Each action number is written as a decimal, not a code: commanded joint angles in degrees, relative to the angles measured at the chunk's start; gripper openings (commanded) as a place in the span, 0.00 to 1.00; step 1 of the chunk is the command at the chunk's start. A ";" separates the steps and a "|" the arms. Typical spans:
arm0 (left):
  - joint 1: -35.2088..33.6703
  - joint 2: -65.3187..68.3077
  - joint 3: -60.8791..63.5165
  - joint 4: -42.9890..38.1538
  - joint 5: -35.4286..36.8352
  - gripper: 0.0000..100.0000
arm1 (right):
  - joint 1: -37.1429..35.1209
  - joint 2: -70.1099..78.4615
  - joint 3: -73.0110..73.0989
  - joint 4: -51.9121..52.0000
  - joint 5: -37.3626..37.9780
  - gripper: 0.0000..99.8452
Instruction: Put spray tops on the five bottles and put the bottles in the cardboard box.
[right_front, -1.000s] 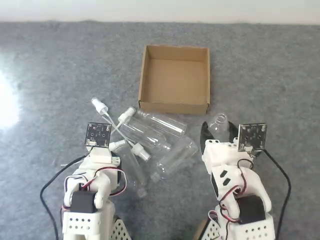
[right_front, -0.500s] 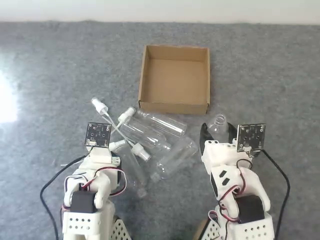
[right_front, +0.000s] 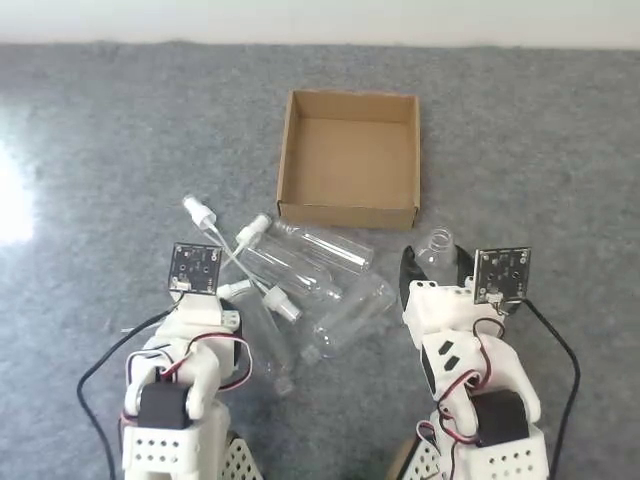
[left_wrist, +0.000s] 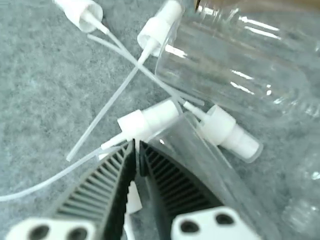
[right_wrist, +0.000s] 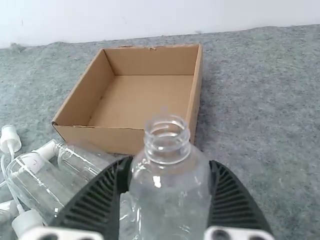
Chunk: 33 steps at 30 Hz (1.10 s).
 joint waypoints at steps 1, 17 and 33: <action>-0.09 -1.05 -5.76 0.00 -0.26 0.01 | 0.22 -0.92 0.44 -1.63 -0.44 0.13; -8.09 -1.05 -9.98 -8.88 -18.73 0.02 | 0.22 -0.92 0.53 -1.63 -0.35 0.13; -8.44 -0.97 -11.82 -3.34 -23.12 0.08 | 0.22 -0.92 0.62 -1.63 -0.35 0.13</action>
